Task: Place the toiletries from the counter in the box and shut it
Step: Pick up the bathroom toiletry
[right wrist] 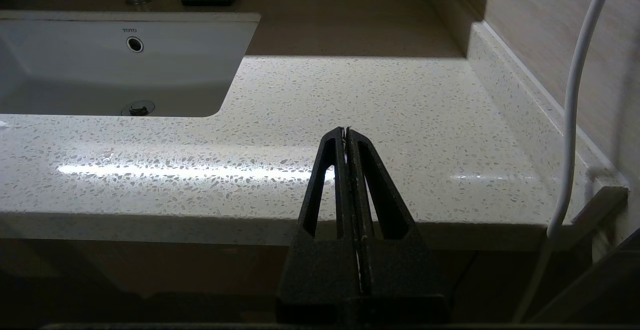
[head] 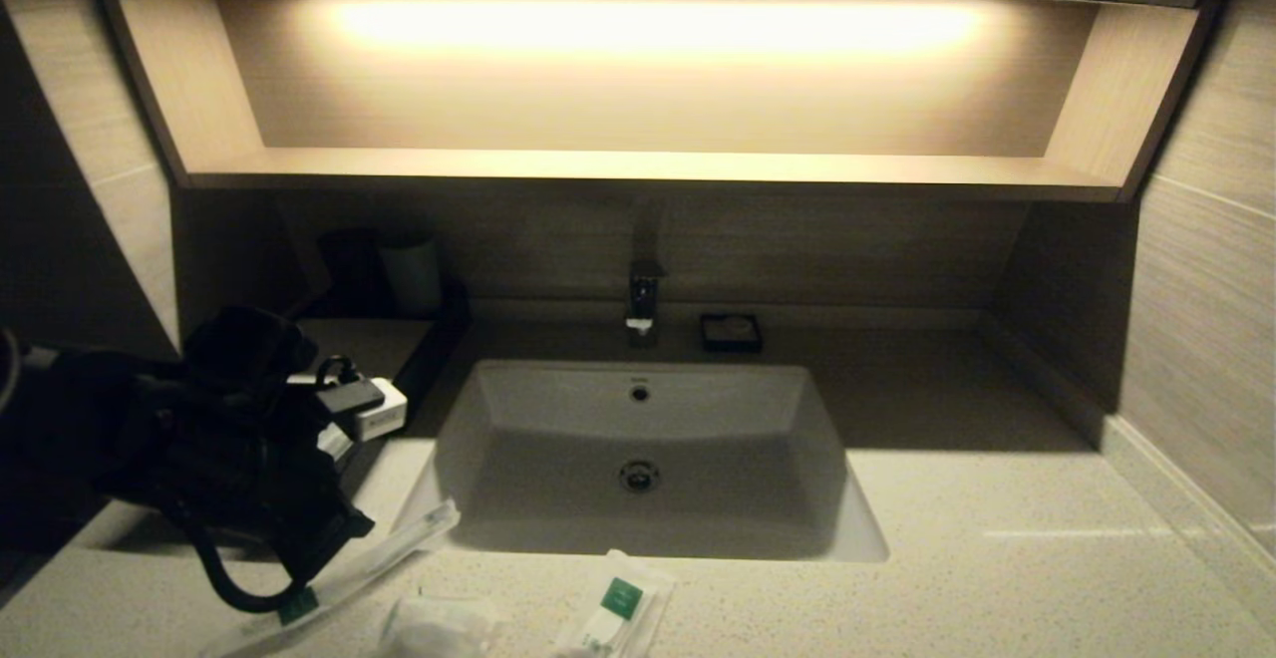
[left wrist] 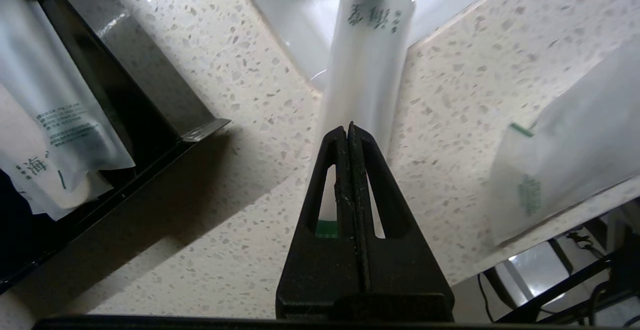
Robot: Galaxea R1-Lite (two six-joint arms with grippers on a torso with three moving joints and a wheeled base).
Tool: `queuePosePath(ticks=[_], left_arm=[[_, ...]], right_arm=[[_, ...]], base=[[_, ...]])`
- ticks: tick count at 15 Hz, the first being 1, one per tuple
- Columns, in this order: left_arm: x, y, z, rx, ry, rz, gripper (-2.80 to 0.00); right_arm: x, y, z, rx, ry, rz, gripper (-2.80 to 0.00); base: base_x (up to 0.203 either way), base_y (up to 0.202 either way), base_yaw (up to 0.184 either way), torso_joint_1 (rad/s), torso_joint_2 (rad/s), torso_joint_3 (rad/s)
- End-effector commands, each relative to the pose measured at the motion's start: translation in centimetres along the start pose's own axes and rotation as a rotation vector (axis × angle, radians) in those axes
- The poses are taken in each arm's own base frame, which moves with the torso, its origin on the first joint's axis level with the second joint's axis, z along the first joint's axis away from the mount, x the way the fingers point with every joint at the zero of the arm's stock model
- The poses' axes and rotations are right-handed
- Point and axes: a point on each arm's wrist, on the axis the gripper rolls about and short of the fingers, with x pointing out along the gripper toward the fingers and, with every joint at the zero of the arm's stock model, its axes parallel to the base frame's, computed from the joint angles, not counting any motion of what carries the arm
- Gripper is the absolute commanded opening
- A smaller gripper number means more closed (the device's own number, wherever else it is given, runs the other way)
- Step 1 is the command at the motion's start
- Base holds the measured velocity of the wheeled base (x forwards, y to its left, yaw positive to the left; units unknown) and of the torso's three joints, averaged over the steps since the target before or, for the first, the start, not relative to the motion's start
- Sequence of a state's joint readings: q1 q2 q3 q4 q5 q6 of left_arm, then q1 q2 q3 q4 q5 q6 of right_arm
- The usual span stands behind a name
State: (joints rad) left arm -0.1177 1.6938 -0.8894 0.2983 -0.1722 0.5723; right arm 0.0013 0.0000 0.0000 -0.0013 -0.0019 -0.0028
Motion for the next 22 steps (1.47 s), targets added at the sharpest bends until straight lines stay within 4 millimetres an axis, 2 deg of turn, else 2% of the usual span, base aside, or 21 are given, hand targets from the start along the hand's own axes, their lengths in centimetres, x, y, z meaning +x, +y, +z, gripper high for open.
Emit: queuePosePath(ticks=[1,7,11,12,22], left_arm=[[0.3,-0.1,-0.4,0.002,0.02,-0.014,-2.8],[0.1,-0.5,-0.2,0.065,-0.002,-0.044,-2.8],[1.0,-0.2,0.0,0.09,0.012,-0.052,-2.8],[1.0,-0.1,0.1,0.092,0.01,-0.052,0.0],[2.3,0.5,1.1,0.107,0.013,-0.065,0.0]], right_arm=[[0.0,0.0,0.0,0.0,0.001,0.001,-2.8],[0.0,0.0,0.0,0.0,0.001,-0.001,-2.8],[0.0,0.0,0.0,0.0,0.001,0.001,-2.8],[0.0,0.0,0.0,0.0,0.001,0.001,-2.8],[0.0,0.0,0.0,0.0,0.001,0.001,-2.8]], base=[[0.0,0.0,0.0,0.0,0.0,0.0],[0.0,0.0,0.0,0.0,0.0,0.0],[0.0,0.0,0.0,0.0,0.0,0.0],[0.0,0.0,0.0,0.0,0.0,0.0],[0.0,0.0,0.0,0.0,0.0,0.0]])
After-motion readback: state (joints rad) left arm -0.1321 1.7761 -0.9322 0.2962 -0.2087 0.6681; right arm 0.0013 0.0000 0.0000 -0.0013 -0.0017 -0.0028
